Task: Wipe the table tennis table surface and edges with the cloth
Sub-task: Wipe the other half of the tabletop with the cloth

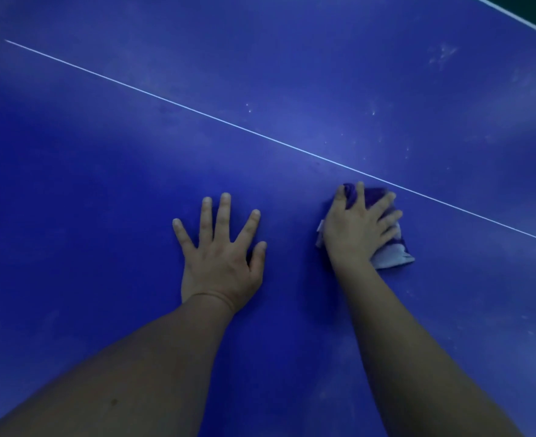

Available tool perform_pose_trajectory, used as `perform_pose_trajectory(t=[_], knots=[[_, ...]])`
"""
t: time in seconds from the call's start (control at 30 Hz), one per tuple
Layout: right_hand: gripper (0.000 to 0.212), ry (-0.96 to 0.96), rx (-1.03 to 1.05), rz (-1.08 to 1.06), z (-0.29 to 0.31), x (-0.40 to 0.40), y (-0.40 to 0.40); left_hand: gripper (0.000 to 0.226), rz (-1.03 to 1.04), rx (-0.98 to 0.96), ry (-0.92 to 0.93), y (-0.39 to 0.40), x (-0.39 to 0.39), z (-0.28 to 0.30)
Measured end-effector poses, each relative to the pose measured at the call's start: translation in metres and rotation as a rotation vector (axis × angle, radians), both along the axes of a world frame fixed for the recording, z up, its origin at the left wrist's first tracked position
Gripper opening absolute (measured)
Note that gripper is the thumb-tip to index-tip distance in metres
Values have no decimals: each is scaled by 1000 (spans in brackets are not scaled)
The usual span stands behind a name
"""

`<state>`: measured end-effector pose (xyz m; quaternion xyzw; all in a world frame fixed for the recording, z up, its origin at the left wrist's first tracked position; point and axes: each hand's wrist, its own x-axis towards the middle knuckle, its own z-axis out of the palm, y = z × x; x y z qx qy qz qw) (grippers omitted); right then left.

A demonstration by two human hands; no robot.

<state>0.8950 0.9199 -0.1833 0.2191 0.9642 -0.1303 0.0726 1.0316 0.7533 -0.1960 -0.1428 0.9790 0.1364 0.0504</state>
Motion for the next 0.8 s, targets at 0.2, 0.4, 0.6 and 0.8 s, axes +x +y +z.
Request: perform_pose_trajectory(t=[0.2,0.4,0.6,0.8], knots=[[59,42,15,388,2,-19,-31,62,-13,-37,-7,-1,-1,-1],[61,98,57,539,2,56,46,64,-26,-33,-2,-2,-1,-2],[56,61,46,383,2,-27,21,67,-30,-61,-3,-2,2,-1],[58,69,-29,930,7,64,8,66,-18,-27,-12,-4,-1,1]])
